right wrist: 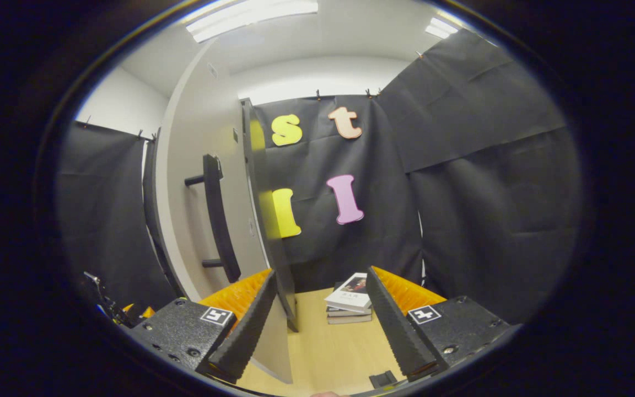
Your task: Open the cabinet door with the right hand, grasp the bottle in the cabinet with the left hand and place it on the coaster, then close the cabinet door with the right hand.
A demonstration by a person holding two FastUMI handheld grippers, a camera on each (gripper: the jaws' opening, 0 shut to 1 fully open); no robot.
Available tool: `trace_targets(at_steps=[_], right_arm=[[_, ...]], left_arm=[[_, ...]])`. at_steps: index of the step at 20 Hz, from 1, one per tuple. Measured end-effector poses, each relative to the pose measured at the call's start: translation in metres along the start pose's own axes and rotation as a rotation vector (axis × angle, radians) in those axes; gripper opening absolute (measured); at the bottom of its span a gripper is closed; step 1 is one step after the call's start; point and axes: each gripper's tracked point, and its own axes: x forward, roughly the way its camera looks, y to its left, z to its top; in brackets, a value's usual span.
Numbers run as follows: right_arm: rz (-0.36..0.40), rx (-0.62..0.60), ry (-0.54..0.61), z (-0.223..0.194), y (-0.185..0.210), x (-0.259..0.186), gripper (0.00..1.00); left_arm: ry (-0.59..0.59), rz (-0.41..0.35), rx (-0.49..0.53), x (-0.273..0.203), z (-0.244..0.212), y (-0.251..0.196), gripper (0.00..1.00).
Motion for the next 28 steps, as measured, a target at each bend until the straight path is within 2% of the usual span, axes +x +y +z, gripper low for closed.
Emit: trace_targets(at_steps=[3,6,7,11,12,13,17,19,21,22,23,26,28], right_arm=[[0.010,-0.006,0.001,-0.007,0.000,0.011,1.00],[0.062,0.006,0.004,-0.006,0.013,0.021,1.00],[0.072,0.000,0.007,-0.007,0.014,0.024,0.97],[0.076,-0.027,-0.027,0.002,0.013,0.034,0.97],[0.076,-0.030,-0.029,0.002,0.013,0.036,1.00],[0.072,-0.032,-0.033,0.002,0.011,0.037,0.97],[0.111,-0.020,-0.055,0.009,0.019,0.035,0.97],[0.126,-0.026,-0.077,0.018,0.021,0.032,1.00],[0.126,-0.049,-0.087,0.025,0.021,0.031,0.96],[0.128,-0.056,-0.092,0.028,0.022,0.030,1.00],[0.131,-0.063,-0.100,0.032,0.024,0.030,0.96],[0.141,-0.075,-0.111,0.035,0.032,0.031,0.96],[0.149,-0.087,-0.110,0.036,0.034,0.032,1.00]], left_arm=[[0.015,-0.028,0.006,-0.009,0.018,-0.014,0.94],[0.028,-0.052,0.007,-0.010,0.036,-0.034,0.94],[0.029,-0.064,0.003,-0.013,0.044,-0.042,0.94],[-0.003,-0.113,-0.017,-0.016,0.075,-0.064,0.95],[0.001,-0.129,-0.015,-0.017,0.079,-0.068,0.95],[0.003,-0.145,-0.013,-0.018,0.083,-0.073,0.95],[-0.005,-0.163,-0.017,-0.025,0.099,-0.080,0.95],[-0.013,-0.170,-0.014,-0.028,0.103,-0.083,0.95],[-0.017,-0.180,-0.012,-0.030,0.105,-0.089,0.95],[-0.018,-0.183,-0.010,-0.032,0.105,-0.090,0.95],[-0.019,-0.187,-0.005,-0.031,0.103,-0.091,0.95],[-0.008,-0.187,0.007,-0.031,0.094,-0.092,0.95],[-0.002,-0.186,0.007,-0.032,0.090,-0.092,0.95]])
